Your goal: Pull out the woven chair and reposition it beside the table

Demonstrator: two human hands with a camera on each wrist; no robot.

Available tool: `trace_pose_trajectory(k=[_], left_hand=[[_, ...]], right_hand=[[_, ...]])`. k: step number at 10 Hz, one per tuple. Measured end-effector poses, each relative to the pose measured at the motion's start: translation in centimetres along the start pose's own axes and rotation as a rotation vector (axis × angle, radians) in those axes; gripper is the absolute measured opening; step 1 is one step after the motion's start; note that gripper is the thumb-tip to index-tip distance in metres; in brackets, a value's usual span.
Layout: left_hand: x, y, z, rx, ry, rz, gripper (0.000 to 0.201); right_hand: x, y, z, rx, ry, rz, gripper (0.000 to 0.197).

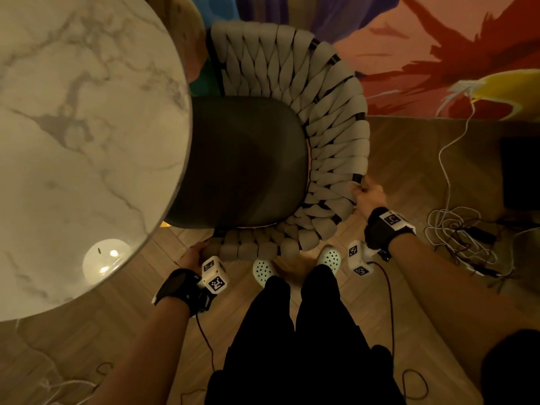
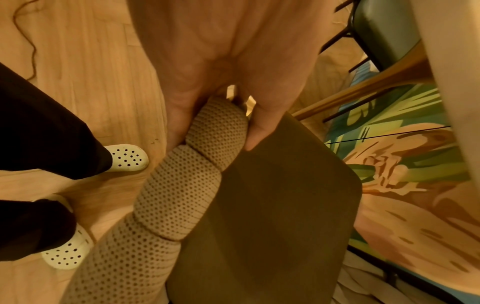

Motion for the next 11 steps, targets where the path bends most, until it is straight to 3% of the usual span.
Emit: trace_pose_trajectory(k=[3,7,9,11], left_hand=[[0.1,-0.2,0.4,-0.031,-0.016,-0.016,0.046],[0.7,0.9,0.9,0.002,-0.025,-0.077,0.030],[1.7,1.8,1.6,-0.107,0.053,-0.081,0.056],[-1.7,5.0,2.3,-0.345,0.136,-0.109,0.046]], right_hand=[[-0.6,0.4,-0.5,0.009,-0.017,0.038,0.046],[-1.5,-0.4,-0.2,-0.188,-0.047,0.026,0.046],[-2.4,-0.7,-0.3,-0.068,-0.019,-0.017,0.051],[-4.5,-2.6,-0.5,0.184,0.000,-0.112,0.053]])
Point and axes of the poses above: each hand's wrist, its own x-axis towards the middle knuckle, its own z-axis out of the back of the hand, y = z × x, the point moved 1 cm from there along x, towards the middle knuckle, and after that the axes turned 1 degree about y, right-handed, at the moved point
